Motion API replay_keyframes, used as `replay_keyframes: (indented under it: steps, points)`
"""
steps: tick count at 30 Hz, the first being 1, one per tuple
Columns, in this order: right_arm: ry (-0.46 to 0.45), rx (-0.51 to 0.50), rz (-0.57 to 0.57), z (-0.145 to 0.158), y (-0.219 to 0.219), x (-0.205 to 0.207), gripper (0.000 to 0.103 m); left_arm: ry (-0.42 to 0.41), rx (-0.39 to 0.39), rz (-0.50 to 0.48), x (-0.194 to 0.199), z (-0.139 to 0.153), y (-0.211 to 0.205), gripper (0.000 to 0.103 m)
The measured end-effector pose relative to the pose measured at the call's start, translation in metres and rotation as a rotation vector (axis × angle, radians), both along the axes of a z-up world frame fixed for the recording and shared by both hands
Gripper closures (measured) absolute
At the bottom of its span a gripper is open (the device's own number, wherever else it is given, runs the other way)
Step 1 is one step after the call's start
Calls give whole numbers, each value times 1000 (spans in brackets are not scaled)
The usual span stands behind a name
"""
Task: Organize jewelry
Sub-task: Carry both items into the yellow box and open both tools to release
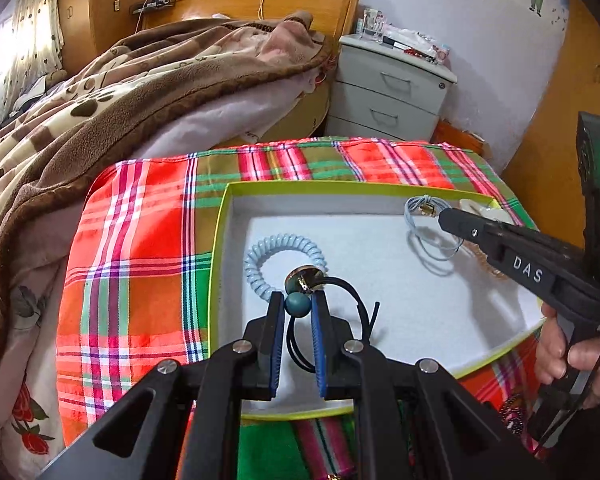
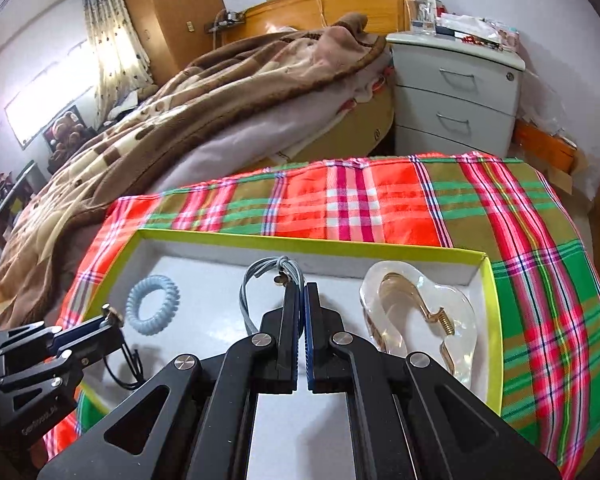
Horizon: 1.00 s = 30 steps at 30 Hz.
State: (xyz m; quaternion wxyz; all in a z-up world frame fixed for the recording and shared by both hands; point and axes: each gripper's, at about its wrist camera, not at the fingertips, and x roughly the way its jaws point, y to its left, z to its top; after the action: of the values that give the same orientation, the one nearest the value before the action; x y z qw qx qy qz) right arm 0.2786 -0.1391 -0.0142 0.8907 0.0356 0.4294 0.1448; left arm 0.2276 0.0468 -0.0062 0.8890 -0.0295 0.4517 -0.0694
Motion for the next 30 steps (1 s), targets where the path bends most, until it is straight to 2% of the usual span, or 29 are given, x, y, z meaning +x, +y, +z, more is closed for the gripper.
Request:
replay_keyframes:
  steps: [19,26,30]
  points:
    - [26,-61,-11,-8,6,11,101,37,2,24,5,-13,3,89]
    - [31,-73,-8,-9,7,11,97,45,1,29,5,-14,4,86]
    - [35,-65,-10,-9,6,12,90,45,-1,29,5,-13,4,81]
